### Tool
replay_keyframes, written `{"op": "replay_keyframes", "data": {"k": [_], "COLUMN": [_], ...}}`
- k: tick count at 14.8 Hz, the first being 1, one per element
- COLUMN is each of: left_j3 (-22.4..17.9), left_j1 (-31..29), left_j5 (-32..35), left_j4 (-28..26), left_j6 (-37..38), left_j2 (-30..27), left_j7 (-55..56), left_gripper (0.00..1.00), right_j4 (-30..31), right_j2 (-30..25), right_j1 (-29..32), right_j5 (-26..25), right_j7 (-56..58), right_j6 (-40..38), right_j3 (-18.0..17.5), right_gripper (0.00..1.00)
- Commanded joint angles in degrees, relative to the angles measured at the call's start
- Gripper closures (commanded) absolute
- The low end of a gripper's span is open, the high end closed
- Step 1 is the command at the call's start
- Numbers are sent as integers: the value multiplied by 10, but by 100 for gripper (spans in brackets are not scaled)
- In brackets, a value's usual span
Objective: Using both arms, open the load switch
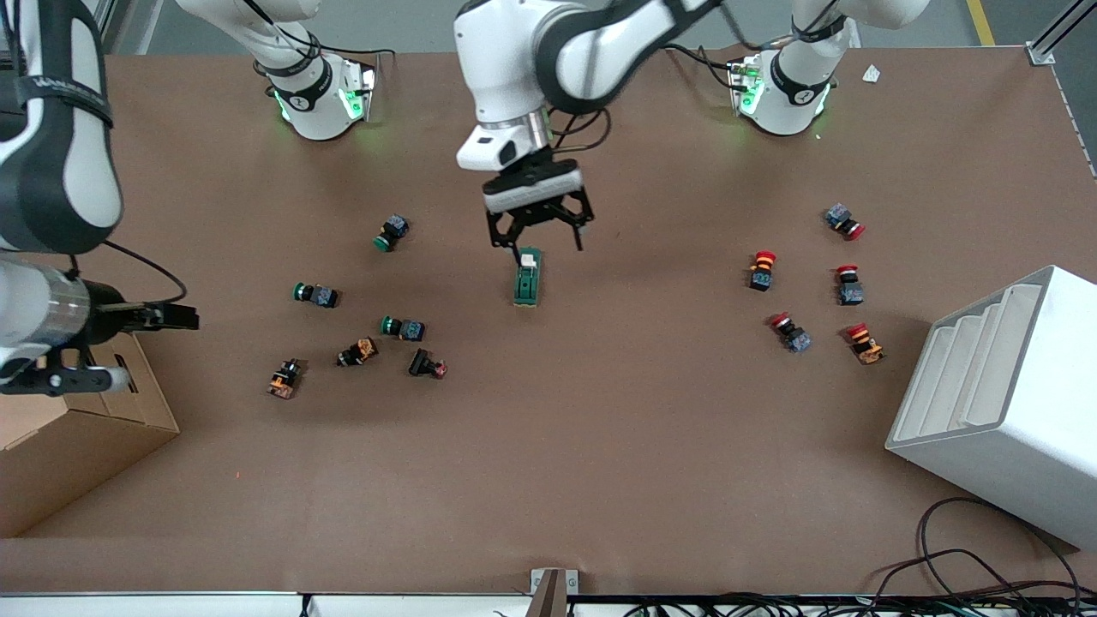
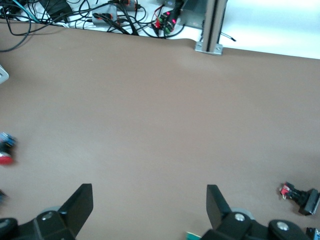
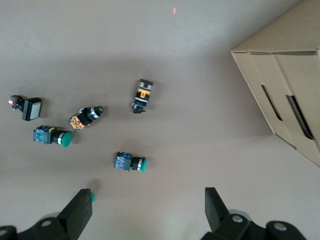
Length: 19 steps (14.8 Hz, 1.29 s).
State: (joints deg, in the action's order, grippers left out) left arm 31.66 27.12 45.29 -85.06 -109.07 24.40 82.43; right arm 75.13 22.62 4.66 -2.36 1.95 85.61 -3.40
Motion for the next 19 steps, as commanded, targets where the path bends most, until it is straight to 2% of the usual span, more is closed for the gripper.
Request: {"op": "replay_keyframes", "data": {"k": [1,6,7,10,12,15,17,19], "left_j3": [5,3,-2,-123,-181,-204,-205,-227], "left_j1": [-87,-259,-275,-249,-243,-244,-244,-242], "left_j5": [-114,-277,-305,-370,-423,-430,-430,-434], "left_j4": [-7,-8,-13,-30,-55,-106,-109,-109], "left_j6": [26,104,115,164,185,189,206,210], "left_j2": [-78,-182,-200,-252,-283,-326,-333,-335], "left_j7": [-156,-470,-521,-680,-739,-767,-767,-783], "left_gripper": [0,0,0,0,0,0,0,0], "right_j4": [-10,-14,-15,-26,-25,12,66,123], "right_j2": [-2,0,-1,-1,-27,-58,-102,-147], "right_j1": [15,16,17,15,17,17,17,-8], "right_j5": [-11,-11,-9,25,37,35,31,15], "right_j7": [6,6,5,1,4,11,15,14], "right_j6": [-11,-13,-10,-15,-38,-40,-20,9], "right_j3": [-12,-16,-18,-20,-20,-16,-16,-5], "right_gripper": [0,0,0,0,0,0,0,0]}}
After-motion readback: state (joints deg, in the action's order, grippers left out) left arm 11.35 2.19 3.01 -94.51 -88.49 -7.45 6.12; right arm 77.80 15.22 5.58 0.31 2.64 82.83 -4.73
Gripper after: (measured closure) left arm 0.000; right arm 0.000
